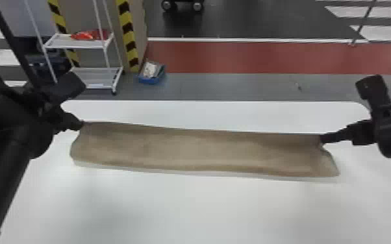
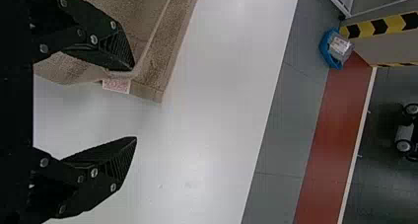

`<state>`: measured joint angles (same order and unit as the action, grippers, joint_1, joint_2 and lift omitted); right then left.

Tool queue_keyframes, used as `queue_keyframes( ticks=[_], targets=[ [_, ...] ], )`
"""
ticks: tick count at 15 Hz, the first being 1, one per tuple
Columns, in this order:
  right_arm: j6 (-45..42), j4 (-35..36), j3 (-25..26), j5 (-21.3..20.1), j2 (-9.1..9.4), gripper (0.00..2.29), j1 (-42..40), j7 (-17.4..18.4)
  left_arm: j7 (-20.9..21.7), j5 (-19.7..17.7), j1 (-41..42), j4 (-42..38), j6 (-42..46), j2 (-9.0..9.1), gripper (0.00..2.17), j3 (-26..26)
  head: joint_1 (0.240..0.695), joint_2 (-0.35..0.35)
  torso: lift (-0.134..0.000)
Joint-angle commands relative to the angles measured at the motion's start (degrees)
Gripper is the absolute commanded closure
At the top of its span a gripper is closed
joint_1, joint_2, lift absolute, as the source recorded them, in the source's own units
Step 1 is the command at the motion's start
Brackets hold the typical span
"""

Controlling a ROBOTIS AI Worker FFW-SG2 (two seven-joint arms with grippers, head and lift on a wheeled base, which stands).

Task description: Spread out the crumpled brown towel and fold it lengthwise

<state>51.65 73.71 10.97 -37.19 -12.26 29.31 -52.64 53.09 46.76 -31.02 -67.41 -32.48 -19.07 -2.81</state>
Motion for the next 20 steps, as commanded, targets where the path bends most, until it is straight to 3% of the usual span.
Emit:
queue_keyframes(
  ticks=[1,4,6,12,15,20],
  targets=[
    [0.0,0.7,0.1,0.3,-0.04,0.07,-0.3,1.0,0.0,0.0,0.0,0.1,0.0,0.0,2.14,0.0,0.695,0.004,-0.123],
    [0.2,0.8,-1.5,-1.9,-0.31,0.07,-0.4,5.3,0.0,0.0,0.1,0.2,0.0,0.0,2.14,0.0,0.695,-0.004,-0.123],
    [-0.7,0.8,-3.8,-5.2,-0.22,0.07,-1.4,10.5,0.0,0.0,0.1,0.4,0.0,0.0,2.15,0.0,0.695,-0.012,-0.123],
    [-8.3,2.7,-4.7,-5.9,0.05,0.09,-4.4,11.0,-0.4,0.1,0.1,0.8,0.0,0.0,2.14,-0.1,0.695,-0.014,-0.123],
    [-19.7,10.9,-4.0,-4.7,0.05,0.1,-11.6,12.2,-1.1,0.2,0.1,1.1,0.2,0.0,2.15,-0.2,0.695,-0.009,-0.123],
    [-20.4,12.8,-3.3,-4.6,-0.13,0.1,-14.4,12.3,-2.2,0.2,-0.1,1.1,0.2,0.88,2.15,-1.1,0.695,0.015,-0.123]
  ],
)
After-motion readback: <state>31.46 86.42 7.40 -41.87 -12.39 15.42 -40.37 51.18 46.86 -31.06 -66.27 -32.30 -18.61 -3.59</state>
